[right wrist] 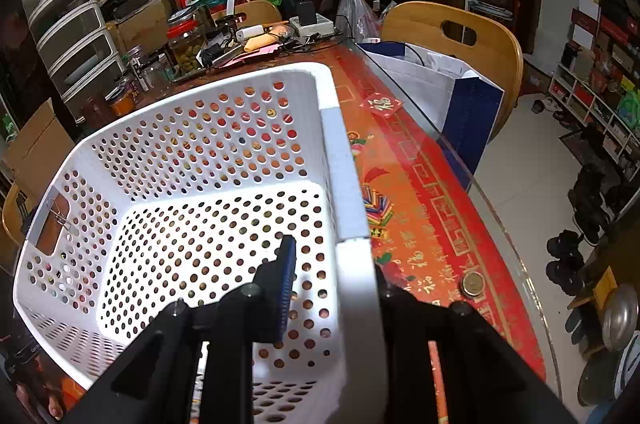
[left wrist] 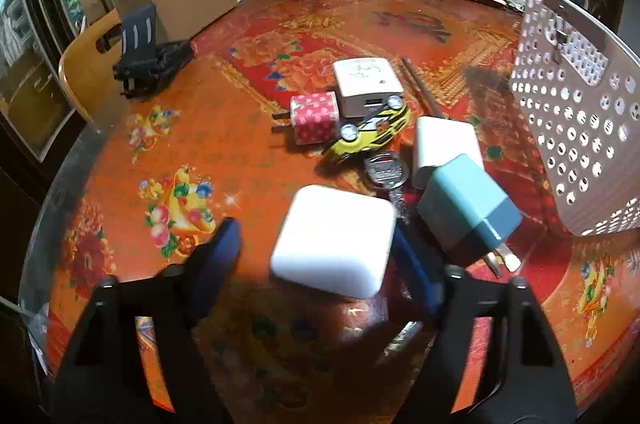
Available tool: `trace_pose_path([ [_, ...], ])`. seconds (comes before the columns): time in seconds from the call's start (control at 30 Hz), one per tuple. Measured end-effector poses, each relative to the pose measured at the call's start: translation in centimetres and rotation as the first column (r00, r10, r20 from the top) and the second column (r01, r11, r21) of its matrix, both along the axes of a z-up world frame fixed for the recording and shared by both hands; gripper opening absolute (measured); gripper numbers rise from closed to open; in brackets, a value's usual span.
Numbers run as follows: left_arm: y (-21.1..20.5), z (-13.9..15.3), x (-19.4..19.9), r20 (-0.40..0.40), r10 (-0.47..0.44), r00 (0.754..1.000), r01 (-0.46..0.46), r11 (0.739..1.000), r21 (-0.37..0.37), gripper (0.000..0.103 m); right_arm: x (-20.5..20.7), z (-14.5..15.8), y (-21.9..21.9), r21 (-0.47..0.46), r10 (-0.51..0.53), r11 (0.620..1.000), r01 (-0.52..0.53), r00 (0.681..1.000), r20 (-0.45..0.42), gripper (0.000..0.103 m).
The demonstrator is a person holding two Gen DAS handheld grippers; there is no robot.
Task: Organize rigid objects
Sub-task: 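Reach the left tool to the white square charger and grasp it while the right tool holds the basket rim, then carry the white charger into the basket and open the left tool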
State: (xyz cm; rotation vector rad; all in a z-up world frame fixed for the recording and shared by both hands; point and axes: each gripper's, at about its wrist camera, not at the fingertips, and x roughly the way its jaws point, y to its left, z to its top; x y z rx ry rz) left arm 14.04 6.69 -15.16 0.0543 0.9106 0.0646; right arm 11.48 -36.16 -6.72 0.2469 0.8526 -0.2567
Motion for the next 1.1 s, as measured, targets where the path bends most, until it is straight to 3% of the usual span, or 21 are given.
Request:
trace_pose_path([
  [0.03,-0.2,0.1,-0.1,0.005,-0.009,1.0,0.009,1.0,-0.006,0.047,0.0,0.0,-0.1,0.0,0.001,1.0,-0.001,1.0,0.0,0.021],
  [0.33,-0.2,1.6,-1.0,0.062,0.012,0.998,-0.014,0.999,0.038,0.045,0.0,-0.1,-0.1,0.002,0.0,1.0,0.0,1.0,0.001,0.021],
  [0.47,-0.1,4.9,-1.3,0.123,0.013,0.992,-0.021,0.998,0.065,0.045,0.0,-0.1,0.0,0.002,0.001,1.0,-0.001,1.0,0.002,0.021],
  [0.6,-1.6,9.4,-1.0,0.192,-0.049,0.98,0.029,0.994,0.107,0.045,0.0,-0.1,-0.1,0.003,0.003,1.0,-0.003,1.0,0.002,0.021],
  [0.8,-6.2,14.5,-0.9,0.293,-0.189,0.937,0.131,0.97,0.206,0.045,0.2,-0.2,0.1,0.0,0.002,1.0,-0.002,1.0,0.0,0.021],
  [0.93,-9.3,16.0,0.0,0.303,-0.249,0.92,0.171,0.95,0.262,0.045,0.3,-0.2,0.2,-0.002,0.006,1.0,-0.006,1.0,0.001,0.021],
  [1.1,-14.5,16.8,1.5,0.276,-0.335,0.901,0.228,0.907,0.355,0.045,0.5,-0.3,0.1,-0.002,0.008,1.0,-0.008,1.0,-0.001,0.021],
])
